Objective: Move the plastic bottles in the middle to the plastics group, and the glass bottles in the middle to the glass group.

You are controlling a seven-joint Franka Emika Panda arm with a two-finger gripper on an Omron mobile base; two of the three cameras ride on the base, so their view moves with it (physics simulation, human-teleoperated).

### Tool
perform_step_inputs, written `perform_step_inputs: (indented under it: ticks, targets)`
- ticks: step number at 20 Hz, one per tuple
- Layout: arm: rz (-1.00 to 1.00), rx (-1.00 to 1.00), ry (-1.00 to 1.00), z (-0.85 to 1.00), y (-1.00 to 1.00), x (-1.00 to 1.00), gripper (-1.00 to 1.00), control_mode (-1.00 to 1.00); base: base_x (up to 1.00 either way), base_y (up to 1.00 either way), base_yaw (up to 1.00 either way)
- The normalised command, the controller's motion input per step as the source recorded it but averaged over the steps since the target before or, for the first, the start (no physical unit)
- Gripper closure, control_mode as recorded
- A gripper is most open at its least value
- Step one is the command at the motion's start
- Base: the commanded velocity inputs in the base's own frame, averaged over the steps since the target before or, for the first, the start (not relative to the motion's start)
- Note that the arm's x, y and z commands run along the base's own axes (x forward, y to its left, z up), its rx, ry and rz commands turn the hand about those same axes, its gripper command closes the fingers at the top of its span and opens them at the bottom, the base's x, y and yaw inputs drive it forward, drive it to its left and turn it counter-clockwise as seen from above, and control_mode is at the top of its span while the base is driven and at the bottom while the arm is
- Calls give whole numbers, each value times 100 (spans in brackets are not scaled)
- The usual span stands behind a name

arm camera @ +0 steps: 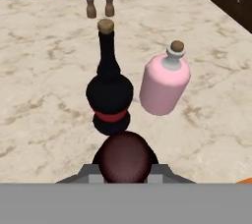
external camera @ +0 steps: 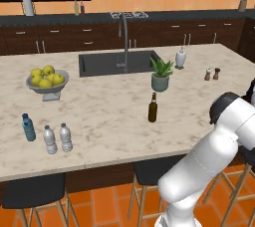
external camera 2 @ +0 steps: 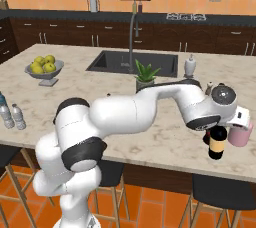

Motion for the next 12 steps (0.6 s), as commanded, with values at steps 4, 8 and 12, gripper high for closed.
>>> perform_step_inputs:
  ticks: [4,8,12]
  targets:
    - [0,0,-1,0,-30,0,100,-100,0,0,0]
    - [1,0,0,-9,-4,0,100,-100,0,0,0]
    - [0,0,0,-3,0,1,100,-100,0,0,0]
